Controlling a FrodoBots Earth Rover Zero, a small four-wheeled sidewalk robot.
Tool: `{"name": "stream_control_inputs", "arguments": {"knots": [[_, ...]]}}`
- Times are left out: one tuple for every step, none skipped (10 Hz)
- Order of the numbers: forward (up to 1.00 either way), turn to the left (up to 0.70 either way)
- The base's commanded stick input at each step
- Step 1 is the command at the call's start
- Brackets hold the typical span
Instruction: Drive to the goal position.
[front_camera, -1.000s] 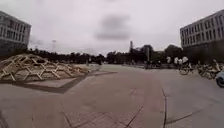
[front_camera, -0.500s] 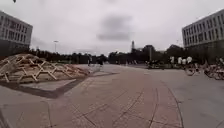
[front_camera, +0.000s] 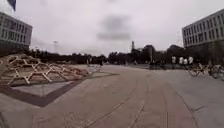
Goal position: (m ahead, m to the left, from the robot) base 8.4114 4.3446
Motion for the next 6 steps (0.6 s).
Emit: {"name": "stream_control_inputs", "arguments": {"knots": [[0.7, 0.01], [0.7, 0.01], [0.7, 0.01], [0.7, 0.01], [0.7, 0.01], [0.7, 0.01]]}}
